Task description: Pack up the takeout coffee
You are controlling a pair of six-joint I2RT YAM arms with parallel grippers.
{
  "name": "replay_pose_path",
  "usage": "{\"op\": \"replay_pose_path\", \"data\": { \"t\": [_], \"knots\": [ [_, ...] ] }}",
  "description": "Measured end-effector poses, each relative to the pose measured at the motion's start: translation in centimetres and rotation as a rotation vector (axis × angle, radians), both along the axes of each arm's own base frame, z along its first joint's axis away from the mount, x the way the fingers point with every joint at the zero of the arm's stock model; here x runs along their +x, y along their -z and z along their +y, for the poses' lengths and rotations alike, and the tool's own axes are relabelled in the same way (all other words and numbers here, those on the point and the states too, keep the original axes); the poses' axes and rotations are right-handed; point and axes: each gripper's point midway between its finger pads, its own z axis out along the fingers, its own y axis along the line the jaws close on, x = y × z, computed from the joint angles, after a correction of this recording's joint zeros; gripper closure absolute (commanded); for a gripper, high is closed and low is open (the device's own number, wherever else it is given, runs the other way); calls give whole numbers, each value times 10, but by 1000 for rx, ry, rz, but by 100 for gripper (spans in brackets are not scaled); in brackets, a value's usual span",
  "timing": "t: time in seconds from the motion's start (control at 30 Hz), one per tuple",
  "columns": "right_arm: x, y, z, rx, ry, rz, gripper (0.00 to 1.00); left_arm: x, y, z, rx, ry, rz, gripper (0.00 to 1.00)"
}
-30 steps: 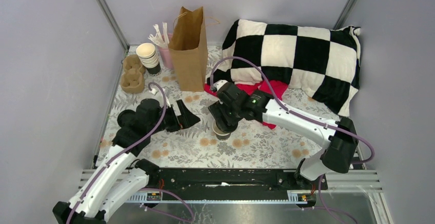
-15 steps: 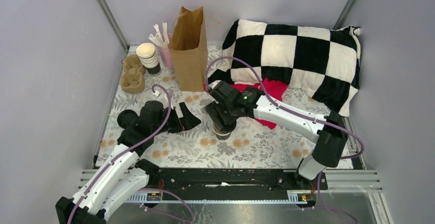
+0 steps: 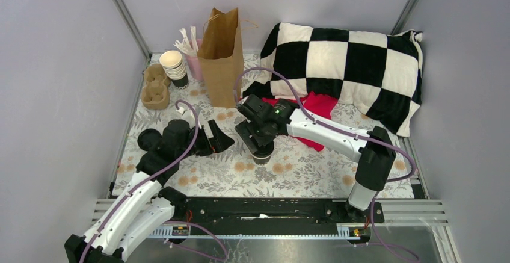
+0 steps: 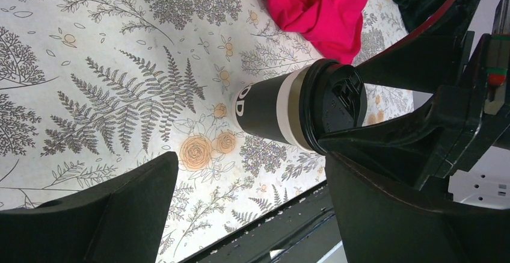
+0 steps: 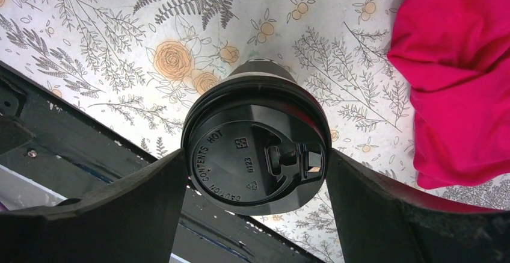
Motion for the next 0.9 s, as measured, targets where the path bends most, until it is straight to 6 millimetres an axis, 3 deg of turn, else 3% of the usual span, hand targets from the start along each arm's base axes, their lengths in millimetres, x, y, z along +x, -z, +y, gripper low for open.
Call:
{"op": "replay_pose_path", "data": {
  "t": [0.9],
  "knots": [
    [-4,12,-2,-66,-6,14,10,0,0,0,-1,2,-2,4]
  ]
}}
